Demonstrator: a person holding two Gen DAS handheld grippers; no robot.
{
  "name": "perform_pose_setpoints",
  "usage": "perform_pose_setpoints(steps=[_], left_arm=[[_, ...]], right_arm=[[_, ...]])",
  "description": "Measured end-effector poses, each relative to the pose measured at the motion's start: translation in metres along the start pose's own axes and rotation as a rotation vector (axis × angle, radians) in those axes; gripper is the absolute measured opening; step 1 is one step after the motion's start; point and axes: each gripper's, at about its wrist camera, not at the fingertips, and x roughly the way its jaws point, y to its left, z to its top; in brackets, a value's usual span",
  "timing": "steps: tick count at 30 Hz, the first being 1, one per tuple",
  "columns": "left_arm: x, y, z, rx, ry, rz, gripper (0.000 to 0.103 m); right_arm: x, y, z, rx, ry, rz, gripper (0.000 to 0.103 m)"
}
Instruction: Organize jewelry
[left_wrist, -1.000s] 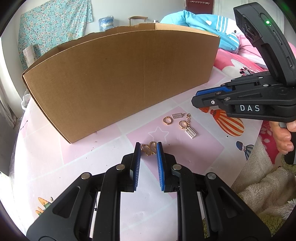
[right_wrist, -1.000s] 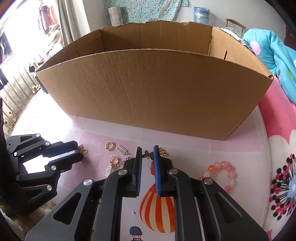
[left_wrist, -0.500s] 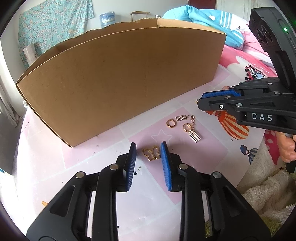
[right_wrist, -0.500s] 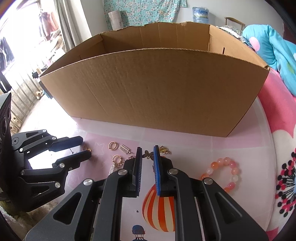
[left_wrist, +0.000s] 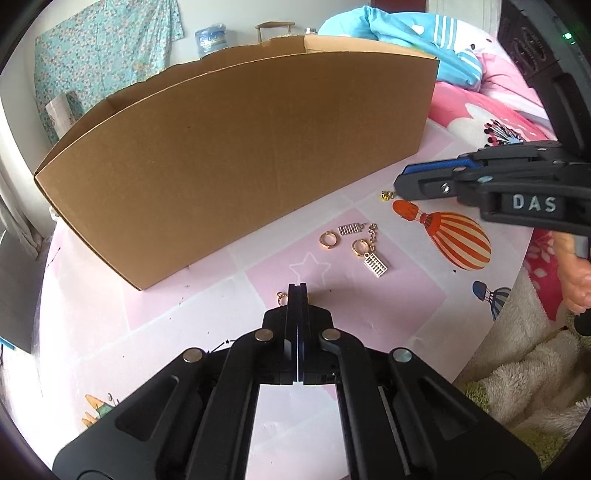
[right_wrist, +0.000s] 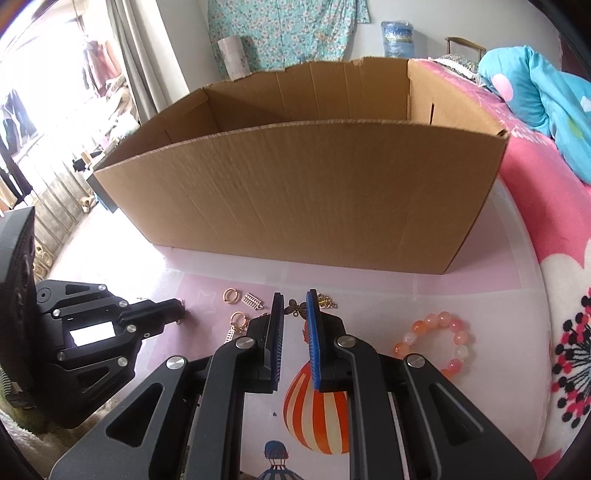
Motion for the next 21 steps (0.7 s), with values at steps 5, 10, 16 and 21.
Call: perform_pose_setpoints(steps=[5,10,16,21], left_arm=[[-0.012,0.002,-0.001,-0.018,0.003,0.002,0.000],[-0.013,-0.001,-0.004,-0.003,0.040,0.018,0.000],[-0.003,0.000,-0.002,-0.014,0.094,0.055,0.000],[0.002,0.007,0.006,-0.043,0.107,0.064,0.000]], right_arm=[[-0.010,0.000,-0.001,0.006,-0.025,0.004,0.012],[-0.011,-0.003,-0.003,0.023,-0.032,0.026,0.012],[-0.007,-0.005,0.000,0.031,-0.034,0.059,0.012],[-0.006,-0.010,0.003,0.048,-0.037,0.086,0.012]])
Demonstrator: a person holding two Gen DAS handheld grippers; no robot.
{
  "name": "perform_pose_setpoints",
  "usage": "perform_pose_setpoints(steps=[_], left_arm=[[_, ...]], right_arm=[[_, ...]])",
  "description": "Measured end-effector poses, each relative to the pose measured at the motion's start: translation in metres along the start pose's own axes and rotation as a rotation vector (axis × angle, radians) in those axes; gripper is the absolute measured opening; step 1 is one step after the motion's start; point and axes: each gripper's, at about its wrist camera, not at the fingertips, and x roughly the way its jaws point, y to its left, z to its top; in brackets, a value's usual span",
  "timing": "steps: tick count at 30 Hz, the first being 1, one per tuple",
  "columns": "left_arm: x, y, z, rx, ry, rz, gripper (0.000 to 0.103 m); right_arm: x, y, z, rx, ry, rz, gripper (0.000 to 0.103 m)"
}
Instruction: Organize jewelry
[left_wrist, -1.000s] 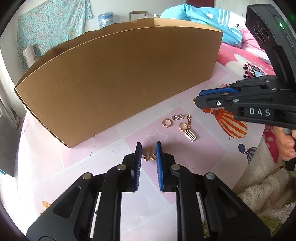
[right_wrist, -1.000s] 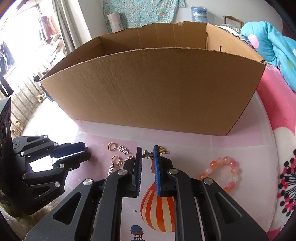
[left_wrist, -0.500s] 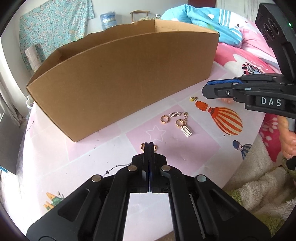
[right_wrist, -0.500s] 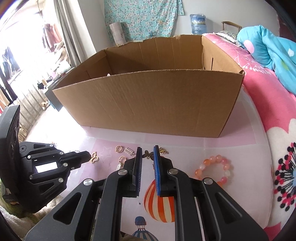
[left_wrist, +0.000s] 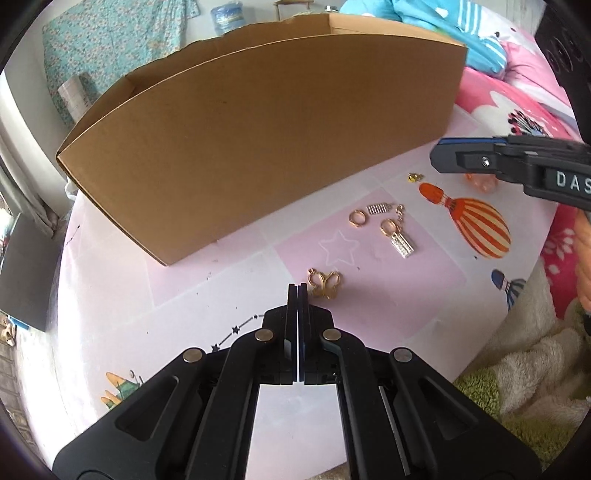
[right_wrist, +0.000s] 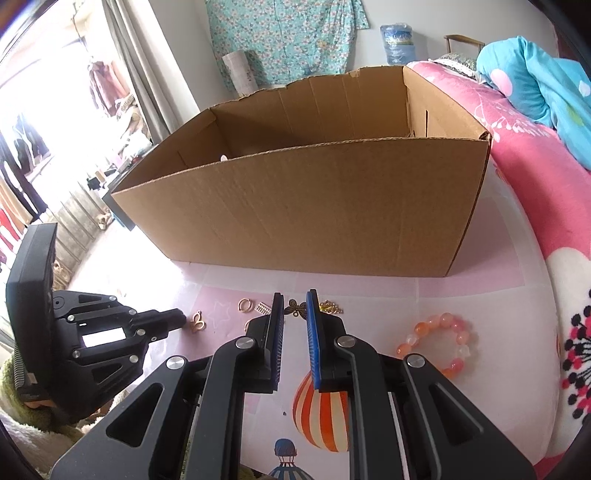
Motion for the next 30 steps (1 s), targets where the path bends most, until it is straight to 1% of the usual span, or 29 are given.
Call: perform_pose_setpoints(steps=[4,9,12,14,17,20,24,30], left_arm=[[0.003,-0.001,0.007,-0.008,0.002,-0.006,0.000],[-0.002,-0.001,0.010,0.008,0.020,0.016,0.000],[-0.010,-0.004,0.008,0.013,0.022,-0.001,0.001],[-0.005,-0.009,0.004,0.017,0.046,-0.020,0.002],[-0.003,-0.013,0.005,0.029,0.036,-0.007,0.003],[0.000,-0.008,0.011,0.010,0.036,-0.017,0.003],[0.003,-0.005,0.014,0.010,0.030,-0.022,0.003],[0.003,-0.008,0.014,0.002,0.025,-0.004,0.003]], right_arm=[[0.003,-0.004,0.002,0.014,0.001,0.013,0.012],[0.003,-0.008,0.003,0.024,-0.002,0.030,0.012],[0.006,-0.009,0.003,0.026,0.003,0.034,0.012],[0.007,-0.010,0.003,0.030,0.008,0.035,0.012],[0.006,-0.010,0.004,0.027,0.007,0.034,0.012],[0.003,-0.009,0.006,0.024,0.001,0.028,0.012],[0.002,-0.010,0.007,0.035,-0.005,0.020,0.012],[0.001,-0.007,0.005,0.041,-0.002,0.017,0.012]])
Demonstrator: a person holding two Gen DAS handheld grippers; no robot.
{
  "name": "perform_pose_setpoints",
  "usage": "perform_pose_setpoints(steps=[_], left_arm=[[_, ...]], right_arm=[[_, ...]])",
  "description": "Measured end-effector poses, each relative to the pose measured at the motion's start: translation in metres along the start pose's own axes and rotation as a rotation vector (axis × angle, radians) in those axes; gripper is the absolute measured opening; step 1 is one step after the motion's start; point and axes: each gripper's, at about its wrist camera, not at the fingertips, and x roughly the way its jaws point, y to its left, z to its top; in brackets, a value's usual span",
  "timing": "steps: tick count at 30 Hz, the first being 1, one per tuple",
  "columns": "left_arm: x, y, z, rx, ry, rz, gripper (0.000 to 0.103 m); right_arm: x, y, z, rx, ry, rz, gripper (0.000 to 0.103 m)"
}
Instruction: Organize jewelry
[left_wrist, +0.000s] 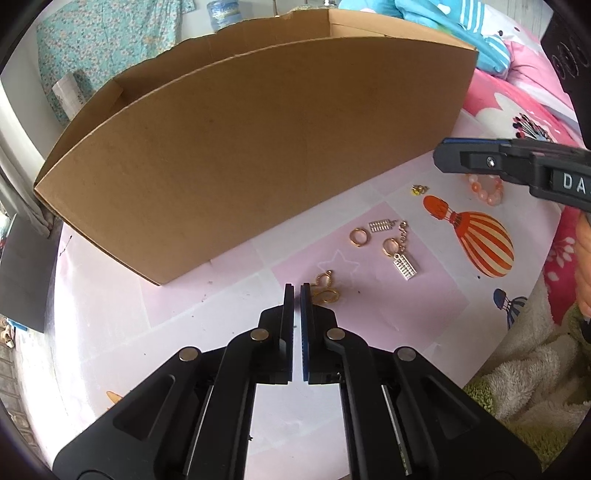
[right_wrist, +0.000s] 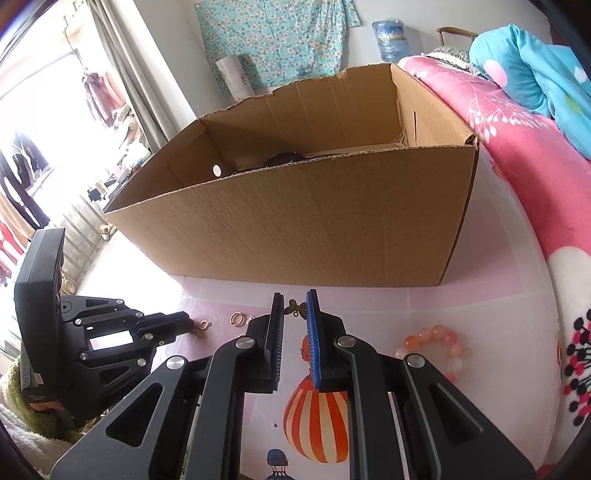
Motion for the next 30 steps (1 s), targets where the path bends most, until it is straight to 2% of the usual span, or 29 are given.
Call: perform_pose_setpoints(steps=[3,7,8,11,23,24,26,30], left_arm=[[-0.008,0.000,-0.002,-0.034,-0.016,-0.020,0.003],[-0.013,-0.011,-0.009,-0.040,-0.028,-0.066,0.023],[-0.010,-0.015,-0.009,-0.033,-0.025,-0.066,0.025],[-0.007,-0.021,-0.010,-0.023,-0.014,-0.056,0.025],[0.007,-0.002,0.007,-0.016,-0.011,-0.080,0.025],[0.007,-0.002,0.007,-0.014,-0.014,-0.083,0.024],[0.007,-0.001,0.005,-0.010,-0.020,-0.085,0.014],[0.005,-0.004,0.004,-0.003,-0.030,-0.084,0.014]], right_arm=[[0.001,0.000,0.001,-0.002,0.003,0.003,0.012],[0.004,-0.001,0.003,-0.005,0.007,0.011,0.012],[0.004,0.000,0.003,-0.006,0.008,0.013,0.012],[0.004,0.000,0.004,-0.007,0.007,0.015,0.012],[0.007,-0.005,0.005,0.009,0.011,0.012,0.012],[0.007,-0.004,0.005,0.009,0.012,0.012,0.012],[0.007,-0.004,0.005,0.009,0.011,0.013,0.012],[0.007,-0.003,0.006,0.006,0.010,0.012,0.012]])
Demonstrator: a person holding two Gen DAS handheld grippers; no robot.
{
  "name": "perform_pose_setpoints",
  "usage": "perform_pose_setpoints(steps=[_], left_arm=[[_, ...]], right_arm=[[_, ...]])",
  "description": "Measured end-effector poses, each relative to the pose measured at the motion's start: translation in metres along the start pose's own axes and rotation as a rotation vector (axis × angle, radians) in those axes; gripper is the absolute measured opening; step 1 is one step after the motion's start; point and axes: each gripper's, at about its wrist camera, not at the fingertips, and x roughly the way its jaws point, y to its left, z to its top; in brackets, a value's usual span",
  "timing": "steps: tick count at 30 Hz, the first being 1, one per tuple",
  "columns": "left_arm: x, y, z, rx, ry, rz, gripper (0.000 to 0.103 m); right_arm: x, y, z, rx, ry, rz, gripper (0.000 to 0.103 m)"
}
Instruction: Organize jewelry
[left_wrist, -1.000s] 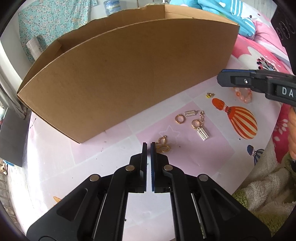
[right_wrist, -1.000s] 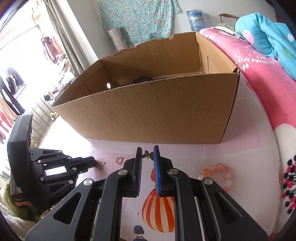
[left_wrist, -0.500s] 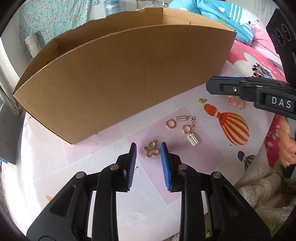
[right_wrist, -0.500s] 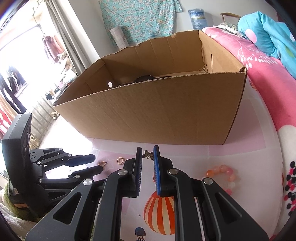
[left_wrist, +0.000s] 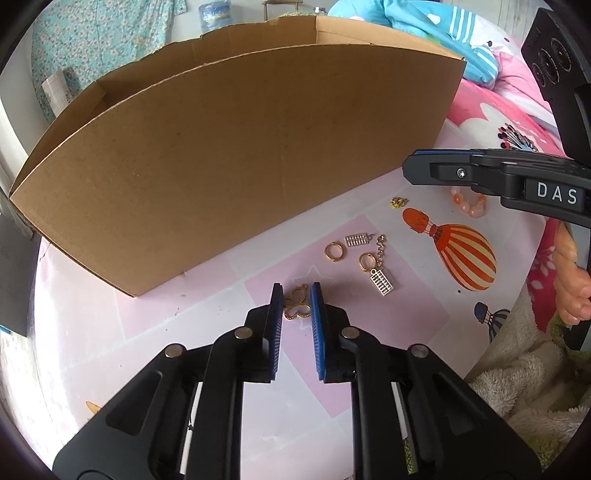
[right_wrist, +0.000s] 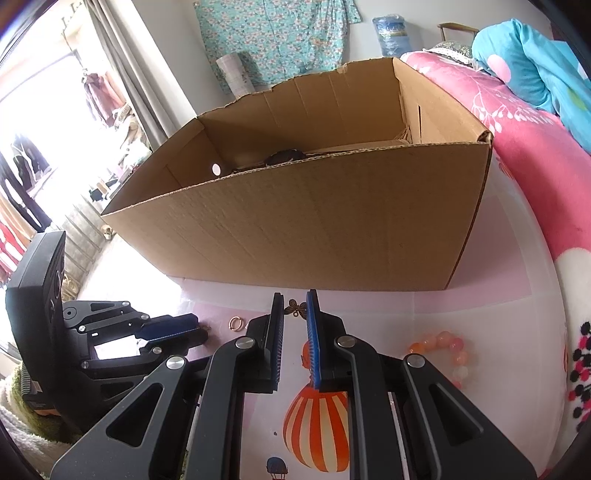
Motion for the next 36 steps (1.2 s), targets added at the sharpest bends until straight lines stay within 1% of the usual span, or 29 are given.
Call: perform_pose_setpoints(steps=[8,12,17,20,23,25,27,28,29,30,33,35,36], left_arm=[[-0.005,-0.002,-0.002,0.003,-0.019,-0.005,0.014],[-0.030,0.003,-0.004,0.007,-0.065,-0.016,0.014],[-0.079,0.005,0.008,0.000,-0.192,-0.055,0.014],[-0.111,0.008,0.026,-0.002,-0.304,-0.079,0.014],[-0.127,0.013,0.051,0.017,-0.385,-0.097,0.014],[-0.125,0.016,0.069,0.024,-0.408,-0.103,0.014],[-0.112,0.023,0.092,0.018,-0.392,-0.096,0.014],[-0.102,0.029,0.099,0.005,-0.369,-0.111,0.014],[-0.087,0.036,0.111,-0.023,-0.329,-0.137,0.014],[-0.077,0.041,0.118,-0.039,-0.301,-0.142,0.014],[-0.044,0.050,0.136,-0.065,-0.221,-0.122,0.014],[-0.027,0.055,0.144,-0.089,-0.180,-0.134,0.014],[-0.023,0.057,0.146,-0.100,-0.165,-0.126,0.014]], right_arm=[[-0.006,0.003,0.001,-0.014,-0.010,-0.006,0.012],[-0.017,0.009,0.000,-0.031,-0.030,-0.008,0.012],[-0.046,0.021,0.009,-0.076,-0.104,0.010,0.012],[-0.066,0.028,0.022,-0.094,-0.158,0.036,0.012],[-0.078,0.031,0.046,-0.120,-0.202,0.084,0.012],[-0.072,0.031,0.067,-0.148,-0.200,0.081,0.012],[-0.059,0.027,0.088,-0.148,-0.170,0.083,0.012],[-0.051,0.024,0.097,-0.141,-0.147,0.098,0.012],[-0.042,0.021,0.106,-0.127,-0.121,0.109,0.012],[-0.030,0.018,0.117,-0.111,-0.088,0.104,0.012],[-0.003,0.010,0.137,-0.084,-0.026,0.106,0.012],[0.012,0.005,0.146,-0.068,0.007,0.112,0.012],[0.017,0.003,0.148,-0.058,0.016,0.106,0.012]])
